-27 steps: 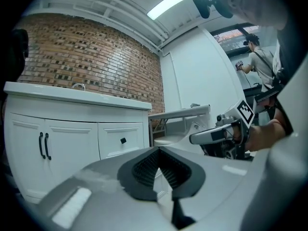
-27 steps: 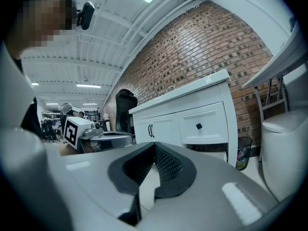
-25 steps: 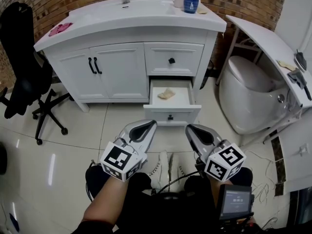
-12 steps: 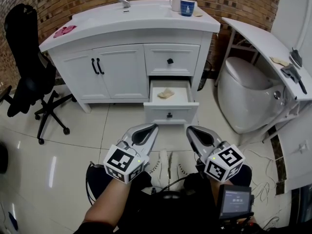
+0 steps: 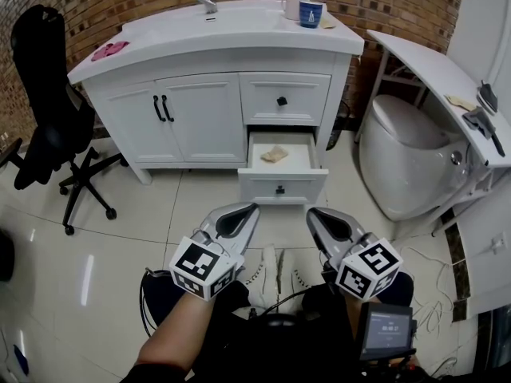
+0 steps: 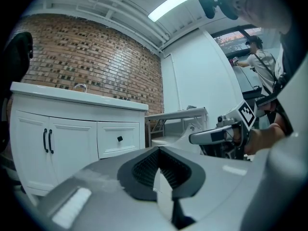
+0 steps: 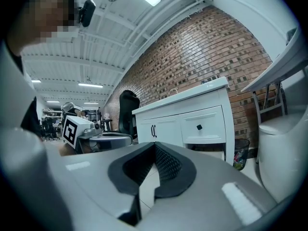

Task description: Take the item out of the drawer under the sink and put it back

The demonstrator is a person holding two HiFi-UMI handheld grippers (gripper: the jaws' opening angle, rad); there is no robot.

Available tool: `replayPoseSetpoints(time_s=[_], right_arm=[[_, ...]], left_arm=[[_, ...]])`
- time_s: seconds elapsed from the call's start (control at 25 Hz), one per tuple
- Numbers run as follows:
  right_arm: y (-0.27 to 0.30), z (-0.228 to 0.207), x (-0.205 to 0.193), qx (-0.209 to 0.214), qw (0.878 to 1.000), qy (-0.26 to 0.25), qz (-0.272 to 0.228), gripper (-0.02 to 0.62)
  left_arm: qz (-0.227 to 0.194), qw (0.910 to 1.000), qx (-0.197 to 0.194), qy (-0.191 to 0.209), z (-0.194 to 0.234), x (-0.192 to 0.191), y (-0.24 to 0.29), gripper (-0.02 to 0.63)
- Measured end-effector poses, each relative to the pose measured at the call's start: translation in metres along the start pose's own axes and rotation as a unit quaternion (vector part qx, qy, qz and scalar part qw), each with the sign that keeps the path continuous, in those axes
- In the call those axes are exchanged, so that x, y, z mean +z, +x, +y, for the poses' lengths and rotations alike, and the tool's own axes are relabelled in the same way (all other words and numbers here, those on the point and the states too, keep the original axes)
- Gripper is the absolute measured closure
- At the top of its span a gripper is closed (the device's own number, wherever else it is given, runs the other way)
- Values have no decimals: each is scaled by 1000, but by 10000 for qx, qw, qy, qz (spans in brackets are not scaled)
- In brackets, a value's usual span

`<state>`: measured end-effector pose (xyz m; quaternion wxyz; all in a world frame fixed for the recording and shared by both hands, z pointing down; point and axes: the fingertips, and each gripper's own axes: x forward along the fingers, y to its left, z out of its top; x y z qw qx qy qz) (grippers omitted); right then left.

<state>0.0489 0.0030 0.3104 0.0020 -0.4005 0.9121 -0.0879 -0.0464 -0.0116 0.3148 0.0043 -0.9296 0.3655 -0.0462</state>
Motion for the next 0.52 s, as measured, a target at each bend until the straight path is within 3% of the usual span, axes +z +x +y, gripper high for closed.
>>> replayPoseSetpoints(time_s=[0.52], right_arm=[[-6,-5,2,-103,9999,-14,-16,588]], left_arm=[[-51,10000,-53,21,-2,4,5,600]])
